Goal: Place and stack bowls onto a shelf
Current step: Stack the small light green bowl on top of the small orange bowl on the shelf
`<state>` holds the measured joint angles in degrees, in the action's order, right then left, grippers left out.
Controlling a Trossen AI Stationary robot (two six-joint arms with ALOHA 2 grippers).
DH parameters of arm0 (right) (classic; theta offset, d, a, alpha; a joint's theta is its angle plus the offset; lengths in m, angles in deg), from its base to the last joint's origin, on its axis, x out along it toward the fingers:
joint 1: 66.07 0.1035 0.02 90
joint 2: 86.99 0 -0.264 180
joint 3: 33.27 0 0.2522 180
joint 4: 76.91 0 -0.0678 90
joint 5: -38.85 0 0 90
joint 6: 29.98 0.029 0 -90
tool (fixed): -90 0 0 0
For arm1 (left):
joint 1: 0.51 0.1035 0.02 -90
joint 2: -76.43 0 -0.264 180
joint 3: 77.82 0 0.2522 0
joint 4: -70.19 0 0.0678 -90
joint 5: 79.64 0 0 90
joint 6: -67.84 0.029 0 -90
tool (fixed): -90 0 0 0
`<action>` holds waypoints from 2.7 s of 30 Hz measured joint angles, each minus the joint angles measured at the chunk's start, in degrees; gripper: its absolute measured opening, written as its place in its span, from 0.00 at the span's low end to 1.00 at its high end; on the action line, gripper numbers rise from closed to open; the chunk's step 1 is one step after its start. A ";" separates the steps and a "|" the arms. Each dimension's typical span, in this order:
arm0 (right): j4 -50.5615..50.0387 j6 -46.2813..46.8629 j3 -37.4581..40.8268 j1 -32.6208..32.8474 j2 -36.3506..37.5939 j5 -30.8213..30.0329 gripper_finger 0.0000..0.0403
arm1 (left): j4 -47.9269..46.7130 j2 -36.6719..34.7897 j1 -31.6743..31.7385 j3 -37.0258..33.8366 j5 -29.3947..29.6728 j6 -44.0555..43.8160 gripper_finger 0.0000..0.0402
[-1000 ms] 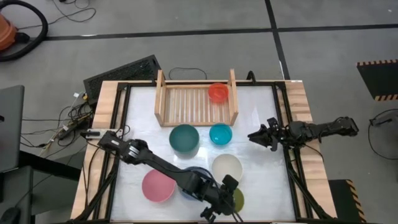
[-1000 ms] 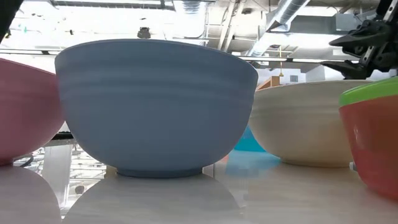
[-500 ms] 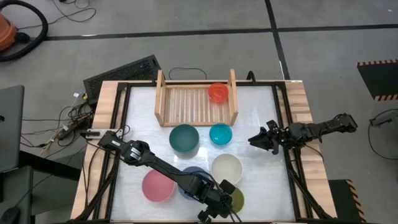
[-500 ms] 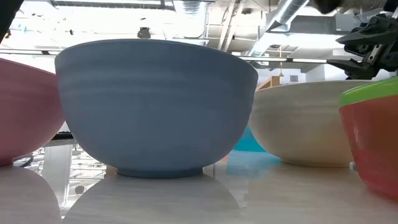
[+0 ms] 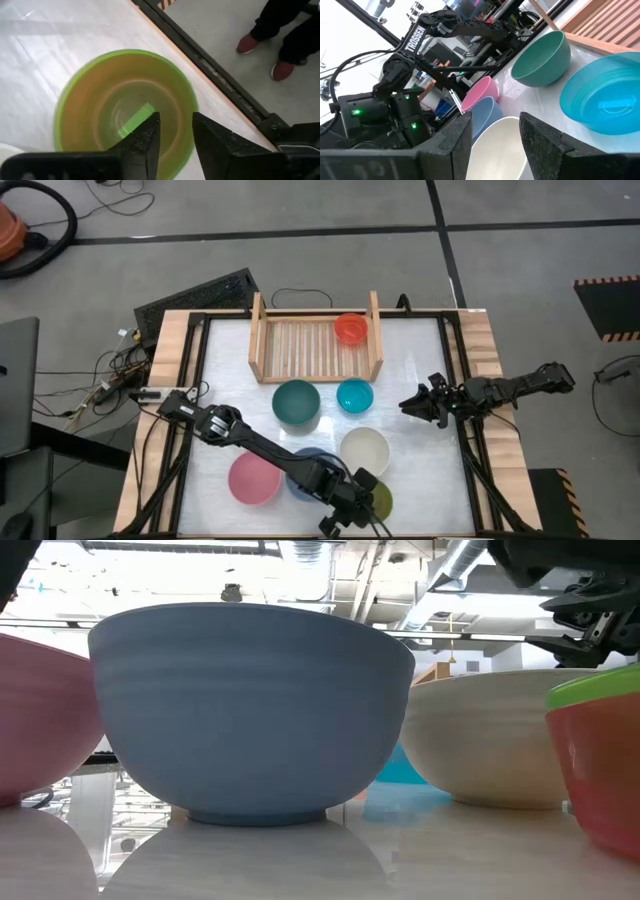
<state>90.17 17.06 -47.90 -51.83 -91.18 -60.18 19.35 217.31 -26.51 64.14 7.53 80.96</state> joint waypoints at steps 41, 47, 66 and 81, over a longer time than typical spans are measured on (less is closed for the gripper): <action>0.00 -2.04 0.00 -0.03 0.01 -0.02 0.47 | -2.12 0.79 -0.32 0.02 0.76 3.56 0.10; 0.00 -2.02 0.00 -0.13 0.00 -0.02 0.47 | -2.21 1.61 -0.20 0.11 0.16 3.01 0.02; 0.02 -0.78 0.00 -0.13 0.02 -0.28 0.47 | -12.06 0.16 -0.18 6.56 3.45 -6.24 0.00; 0.02 -0.96 0.00 -0.13 -0.02 -0.26 0.47 | -8.03 -2.12 0.21 4.70 0.15 -8.30 0.14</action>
<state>90.19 16.10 -47.90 -51.96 -91.20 -60.45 11.32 215.19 -26.29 68.85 7.68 72.66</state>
